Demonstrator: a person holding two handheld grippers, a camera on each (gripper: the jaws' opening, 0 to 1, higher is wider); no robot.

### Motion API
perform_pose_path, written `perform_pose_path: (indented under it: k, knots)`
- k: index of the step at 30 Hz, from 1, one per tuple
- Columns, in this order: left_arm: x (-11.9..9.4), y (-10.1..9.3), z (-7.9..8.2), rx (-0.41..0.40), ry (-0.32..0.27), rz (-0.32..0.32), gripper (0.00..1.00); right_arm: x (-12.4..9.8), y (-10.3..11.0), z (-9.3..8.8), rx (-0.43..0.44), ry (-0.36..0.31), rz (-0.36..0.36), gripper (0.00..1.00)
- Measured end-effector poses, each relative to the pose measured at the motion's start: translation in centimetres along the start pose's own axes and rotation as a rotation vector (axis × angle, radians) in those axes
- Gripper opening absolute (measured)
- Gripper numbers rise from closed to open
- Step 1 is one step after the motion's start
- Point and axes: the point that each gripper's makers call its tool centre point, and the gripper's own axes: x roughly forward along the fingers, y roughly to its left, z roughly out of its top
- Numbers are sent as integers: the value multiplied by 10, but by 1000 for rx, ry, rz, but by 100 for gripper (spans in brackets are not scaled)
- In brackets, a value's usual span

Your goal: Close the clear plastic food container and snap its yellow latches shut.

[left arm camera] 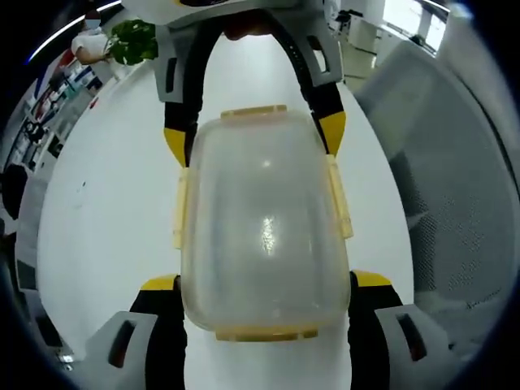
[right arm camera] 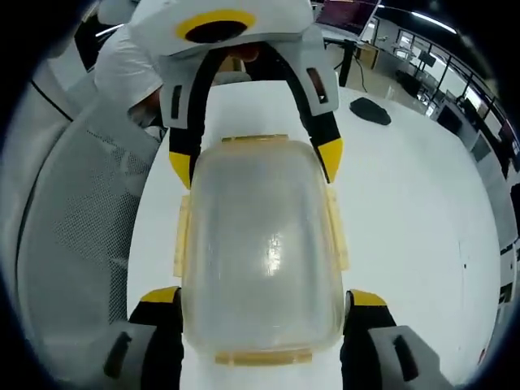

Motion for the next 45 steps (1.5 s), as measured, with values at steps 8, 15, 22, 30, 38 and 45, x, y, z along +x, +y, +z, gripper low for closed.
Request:
perform_pose_path:
  k: [8,15,22,30,38,45]
  knots:
    - [0,22,-5,17,11,-7,81,1,-21,5,11,-5,-3,80]
    - [1,44,-5,27,17,-15,81,0,-42,6,19,-11,-1,80]
    - [3,62,-3,17,14,-11,81,-2,-61,4,12,-2,-2,80]
    - [5,84,-3,26,30,-18,81,-3,-81,4,26,-10,-12,81]
    - [5,83,-4,28,38,-23,81,-3,-80,3,29,5,-11,81]
    - [5,83,-4,27,35,-21,82,-3,-80,3,44,6,-12,82]
